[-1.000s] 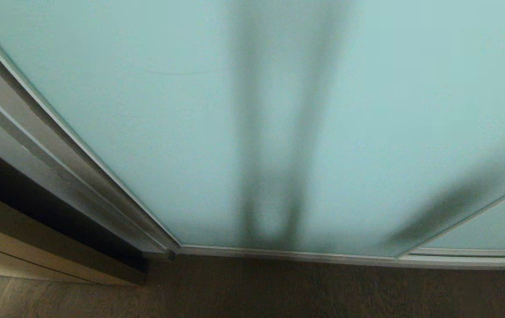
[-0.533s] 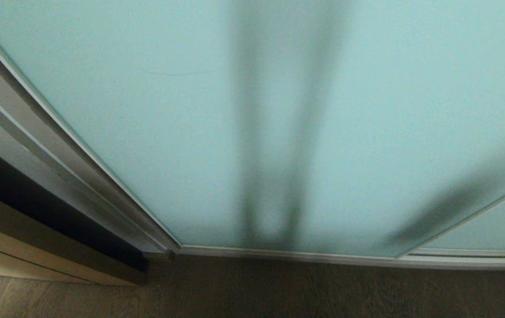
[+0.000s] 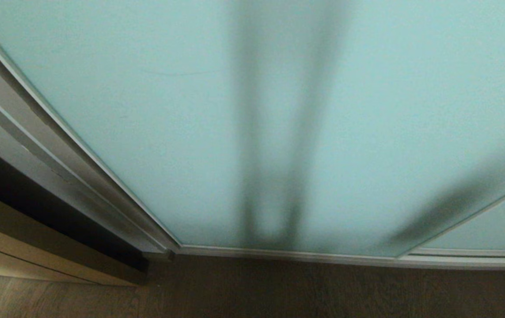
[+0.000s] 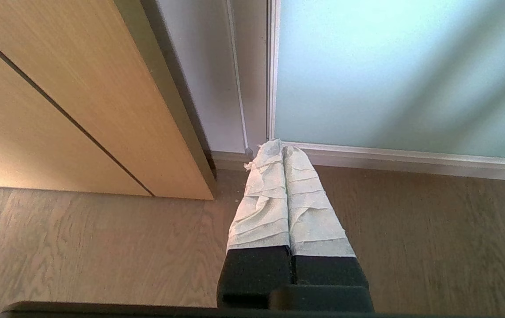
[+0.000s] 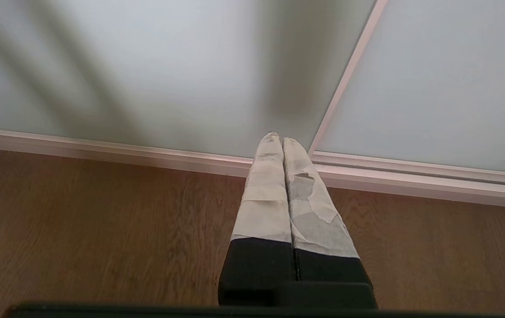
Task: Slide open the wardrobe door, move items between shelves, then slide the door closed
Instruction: Open the door
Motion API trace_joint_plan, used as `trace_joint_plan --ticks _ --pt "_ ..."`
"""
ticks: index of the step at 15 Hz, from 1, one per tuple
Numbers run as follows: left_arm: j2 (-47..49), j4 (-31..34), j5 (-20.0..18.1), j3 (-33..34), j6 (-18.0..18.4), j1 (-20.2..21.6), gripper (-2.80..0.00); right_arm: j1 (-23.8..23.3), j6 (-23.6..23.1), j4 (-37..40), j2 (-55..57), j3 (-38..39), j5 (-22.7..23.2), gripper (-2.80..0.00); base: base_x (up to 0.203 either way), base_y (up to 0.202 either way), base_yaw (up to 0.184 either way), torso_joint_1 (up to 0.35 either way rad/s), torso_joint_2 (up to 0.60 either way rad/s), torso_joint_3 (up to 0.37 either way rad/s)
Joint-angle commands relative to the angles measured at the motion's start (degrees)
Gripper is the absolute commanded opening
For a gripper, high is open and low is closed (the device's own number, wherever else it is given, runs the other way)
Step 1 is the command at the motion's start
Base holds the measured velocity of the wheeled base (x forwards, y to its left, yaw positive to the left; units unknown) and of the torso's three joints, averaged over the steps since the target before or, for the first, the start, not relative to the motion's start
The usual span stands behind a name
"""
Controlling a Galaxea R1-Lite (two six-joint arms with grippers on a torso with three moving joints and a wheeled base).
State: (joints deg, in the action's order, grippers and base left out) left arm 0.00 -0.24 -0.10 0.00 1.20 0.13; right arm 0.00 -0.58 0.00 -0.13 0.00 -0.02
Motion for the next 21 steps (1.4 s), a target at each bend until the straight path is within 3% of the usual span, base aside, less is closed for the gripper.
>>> trace_joint_plan --ticks 1,17,21 --pt "0.1 0.0 0.0 0.0 0.0 0.0 -2.8 0.0 0.0 0.0 0.0 0.0 0.0 -2.8 0.0 0.0 0.0 0.0 0.0 0.0" --pt "0.1 0.0 0.1 -0.1 -0.3 0.0 -2.8 0.0 0.0 0.0 0.0 0.0 0.0 -2.8 0.0 0.0 0.0 0.0 0.0 0.0" --pt "0.1 0.0 0.1 0.0 -0.3 0.0 -2.8 0.0 0.0 0.0 0.0 0.0 0.0 -2.8 -0.131 0.0 -0.001 -0.001 0.0 0.007"
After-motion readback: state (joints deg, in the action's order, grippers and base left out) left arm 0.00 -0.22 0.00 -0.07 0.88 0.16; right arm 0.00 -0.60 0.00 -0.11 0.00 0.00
